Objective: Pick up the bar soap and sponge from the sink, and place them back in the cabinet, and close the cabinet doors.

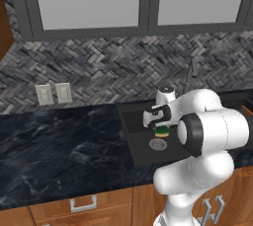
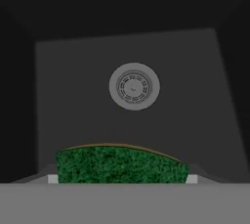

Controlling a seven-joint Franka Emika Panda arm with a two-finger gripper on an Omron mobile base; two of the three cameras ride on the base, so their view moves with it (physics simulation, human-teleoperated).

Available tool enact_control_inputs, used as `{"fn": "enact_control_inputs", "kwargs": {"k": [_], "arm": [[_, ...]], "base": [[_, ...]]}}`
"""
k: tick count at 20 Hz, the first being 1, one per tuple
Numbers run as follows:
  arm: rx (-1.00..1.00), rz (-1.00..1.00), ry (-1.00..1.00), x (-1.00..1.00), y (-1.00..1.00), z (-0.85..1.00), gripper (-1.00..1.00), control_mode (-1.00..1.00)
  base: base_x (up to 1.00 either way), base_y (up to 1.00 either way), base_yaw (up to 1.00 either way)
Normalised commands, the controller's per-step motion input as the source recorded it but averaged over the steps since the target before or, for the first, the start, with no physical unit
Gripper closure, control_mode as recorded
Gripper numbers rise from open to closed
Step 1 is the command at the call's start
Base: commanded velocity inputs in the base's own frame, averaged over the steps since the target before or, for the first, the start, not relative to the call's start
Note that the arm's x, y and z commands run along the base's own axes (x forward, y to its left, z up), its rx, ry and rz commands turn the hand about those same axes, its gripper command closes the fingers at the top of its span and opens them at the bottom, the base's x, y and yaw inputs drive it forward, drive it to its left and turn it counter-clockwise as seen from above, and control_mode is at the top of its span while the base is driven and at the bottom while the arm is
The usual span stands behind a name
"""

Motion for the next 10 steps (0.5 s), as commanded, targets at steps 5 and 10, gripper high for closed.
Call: {"fn": "enact_control_inputs", "kwargs": {"k": [5,10], "arm": [[-0.01,0.00,0.00,-0.50,0.00,0.55,1.00,-1.00],[0.00,0.00,0.00,-0.50,0.00,0.61,1.00,-1.00]], "base": [[0.00,0.00,0.00],[0.00,0.00,0.00]]}}
